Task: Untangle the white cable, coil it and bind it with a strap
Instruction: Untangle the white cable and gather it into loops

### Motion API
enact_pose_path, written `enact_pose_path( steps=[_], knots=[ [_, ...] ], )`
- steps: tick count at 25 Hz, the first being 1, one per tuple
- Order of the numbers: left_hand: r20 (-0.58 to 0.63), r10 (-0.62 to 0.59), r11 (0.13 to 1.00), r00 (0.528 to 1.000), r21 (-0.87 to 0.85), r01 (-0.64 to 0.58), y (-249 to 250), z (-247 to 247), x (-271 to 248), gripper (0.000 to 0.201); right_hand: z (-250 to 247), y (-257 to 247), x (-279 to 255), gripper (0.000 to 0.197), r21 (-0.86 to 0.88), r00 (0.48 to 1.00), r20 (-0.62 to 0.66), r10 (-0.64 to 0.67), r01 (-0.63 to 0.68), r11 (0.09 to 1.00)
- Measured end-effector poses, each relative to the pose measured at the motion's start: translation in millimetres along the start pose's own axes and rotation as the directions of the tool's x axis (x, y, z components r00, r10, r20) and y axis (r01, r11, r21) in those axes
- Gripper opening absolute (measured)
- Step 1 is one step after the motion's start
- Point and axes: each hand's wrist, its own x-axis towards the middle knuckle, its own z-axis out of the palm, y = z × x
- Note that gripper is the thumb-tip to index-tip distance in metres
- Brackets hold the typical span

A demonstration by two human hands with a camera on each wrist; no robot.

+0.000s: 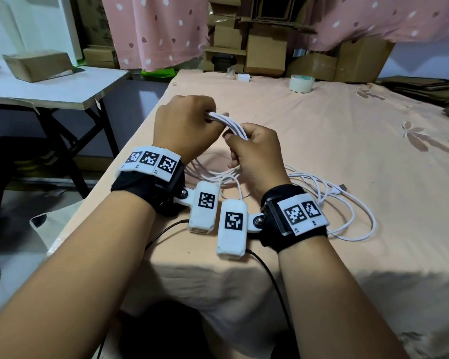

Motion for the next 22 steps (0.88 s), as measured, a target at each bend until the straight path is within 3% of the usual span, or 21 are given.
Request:
enact_pose_path(
  steps=[2, 4, 7, 9, 12, 14, 16, 17, 19, 21, 22],
  knots=[
    [-0.067, -0.211, 0.977, 0.975, -0.035, 0.21, 2, -3, 0, 0.052, 0, 1, 0, 0.015, 0.002, 0.999, 0.031, 0.031, -0.031, 1.0],
    [-0.071, -0.379, 0.912, 0.922, -0.194, 0.36, -3, -2, 2, 0.061, -1, 2, 0, 0.015, -0.033, 0.995, 0.064, 0.07, -0.068, 0.997],
    [-0.044, -0.512, 0.779, 0.858, -0.446, 0.441, -10, 2, 5, 0.062, -1, 1, -3, 0.008, -0.028, 0.99, 0.126, 0.066, -0.063, 0.998],
    [-0.017, -0.544, 0.723, 0.839, -0.517, 0.458, -11, 3, 7, 0.058, -1, -3, -5, 0.013, 0.02, 0.99, 0.135, 0.038, -0.041, 0.999],
    [-0.02, -0.465, 0.848, 0.885, -0.3, 0.438, -15, 5, 6, 0.034, -2, -4, -2, 0.025, 0.083, 0.997, 0.069, 0.018, -0.024, 0.996],
    [-0.039, -0.368, 0.921, 0.929, -0.154, 0.358, -15, 5, 5, 0.01, -2, -1, 1, 0.027, -0.001, 1.0, 0.027, 0.015, -0.015, 1.0],
    [-0.078, -0.159, 0.983, 0.984, -0.105, 0.15, -14, 5, 5, 0.044, -1, 2, 3, 0.028, -0.08, 0.999, 0.025, 0.039, -0.037, 0.996],
    [-0.08, -0.012, 0.994, 0.997, -0.113, 0.003, -12, 6, 6, 0.052, -1, 3, 2, 0.029, -0.103, 0.998, 0.026, 0.049, -0.047, 0.994],
    [0.015, 0.228, 0.963, 0.974, -0.153, -0.223, -8, 7, 6, 0.042, -1, 1, 1, 0.03, -0.133, 0.999, 0.024, 0.04, -0.036, 0.99],
    [0.09, 0.216, 0.97, 0.972, -0.132, -0.203, -3, 8, 4, 0.021, 0, -2, 0, 0.03, -0.149, 1.0, 0.031, -0.002, 0.006, 0.989],
    [0.054, 0.152, 0.984, 0.987, -0.101, -0.146, -3, 8, 3, 0.023, 0, -4, -1, 0.032, -0.132, 0.999, 0.035, -0.025, 0.03, 0.991]
  ],
)
